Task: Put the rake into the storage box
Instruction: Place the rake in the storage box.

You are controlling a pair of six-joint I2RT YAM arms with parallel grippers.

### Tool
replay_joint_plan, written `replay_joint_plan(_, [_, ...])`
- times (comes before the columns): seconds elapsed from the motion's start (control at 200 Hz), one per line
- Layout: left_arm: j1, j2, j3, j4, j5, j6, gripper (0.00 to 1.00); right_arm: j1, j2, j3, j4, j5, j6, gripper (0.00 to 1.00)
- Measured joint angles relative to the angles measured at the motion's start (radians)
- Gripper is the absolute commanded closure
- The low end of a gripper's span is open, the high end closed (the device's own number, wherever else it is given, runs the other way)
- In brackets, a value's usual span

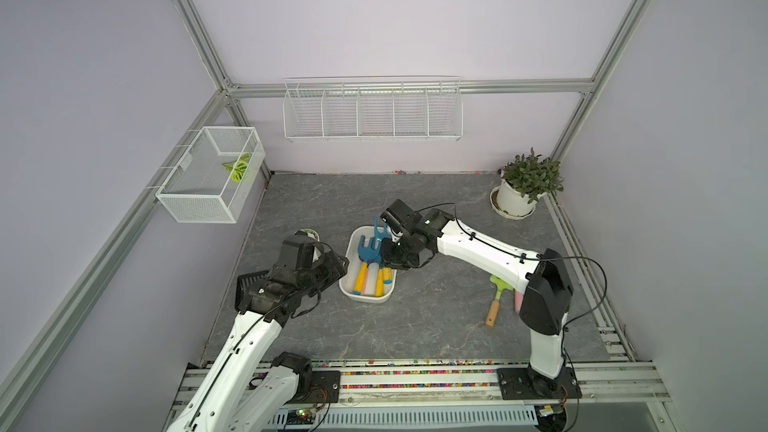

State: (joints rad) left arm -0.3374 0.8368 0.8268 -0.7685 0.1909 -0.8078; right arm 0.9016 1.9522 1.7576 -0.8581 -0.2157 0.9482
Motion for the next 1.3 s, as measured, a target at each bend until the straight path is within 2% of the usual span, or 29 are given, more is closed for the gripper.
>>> replay_joint_plan(0.445, [0.002, -0.020, 0.000, -0.010, 0.000, 0.000, 0.45, 0.021, 0.064, 0.011, 0.068, -0.021, 0.135, 1.00])
replay_joint_plan(1.3, [0.003, -0.039, 0.000, -0.026, 0.001, 0.008, 0.44, 0.018, 0.108, -0.035, 0.118, -0.029, 0.208, 1.00])
